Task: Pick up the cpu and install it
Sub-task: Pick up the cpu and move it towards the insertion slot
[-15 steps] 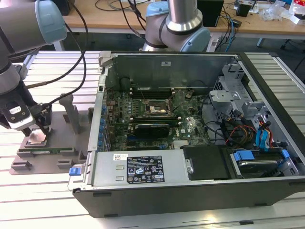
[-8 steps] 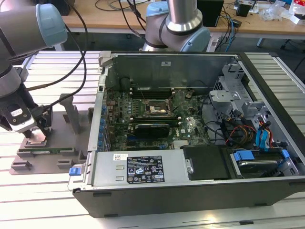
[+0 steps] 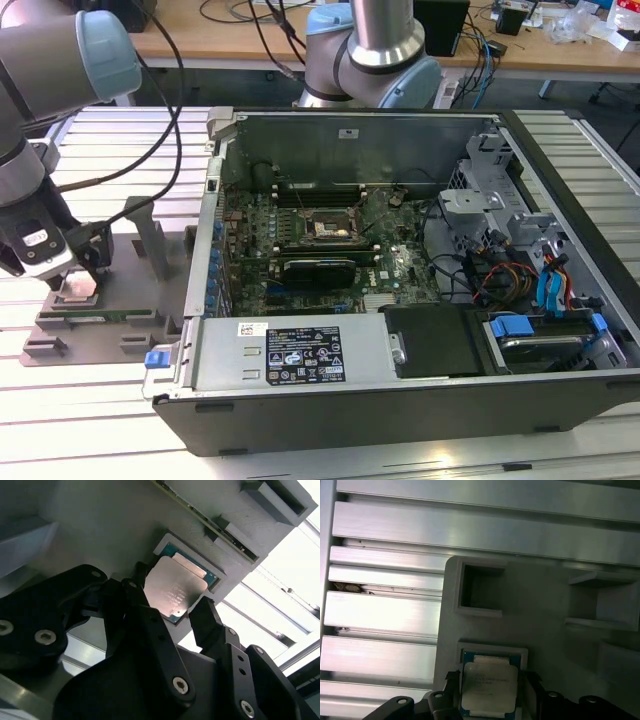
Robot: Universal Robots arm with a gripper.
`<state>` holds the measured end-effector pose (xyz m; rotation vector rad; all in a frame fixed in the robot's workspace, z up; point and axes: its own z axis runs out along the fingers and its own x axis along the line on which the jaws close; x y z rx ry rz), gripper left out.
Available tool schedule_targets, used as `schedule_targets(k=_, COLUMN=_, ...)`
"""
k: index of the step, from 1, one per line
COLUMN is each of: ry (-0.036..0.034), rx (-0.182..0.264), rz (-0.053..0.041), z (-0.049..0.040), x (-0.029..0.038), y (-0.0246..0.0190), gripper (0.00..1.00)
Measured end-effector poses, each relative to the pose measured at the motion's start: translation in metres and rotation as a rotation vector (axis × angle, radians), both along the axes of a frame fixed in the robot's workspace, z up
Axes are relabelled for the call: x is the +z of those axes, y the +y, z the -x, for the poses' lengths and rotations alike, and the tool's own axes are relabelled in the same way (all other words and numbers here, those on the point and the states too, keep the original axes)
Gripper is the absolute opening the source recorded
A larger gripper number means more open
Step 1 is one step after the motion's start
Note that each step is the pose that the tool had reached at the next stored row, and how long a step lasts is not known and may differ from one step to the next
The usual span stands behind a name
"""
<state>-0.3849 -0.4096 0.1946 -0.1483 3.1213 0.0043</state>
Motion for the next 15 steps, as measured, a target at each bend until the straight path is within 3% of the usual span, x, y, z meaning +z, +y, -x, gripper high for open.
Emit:
schedule_targets(k=6, ry=0.0, rx=0.0, rz=0.0, z=-0.0001, x=-0.0065, y=-0.0003, gripper=0.62)
schedule_targets(k=15, ry=0.0001, rx=0.0, rz=0.0, z=-0.0001, x=-0.0068, y=-0.0003, gripper=0.62)
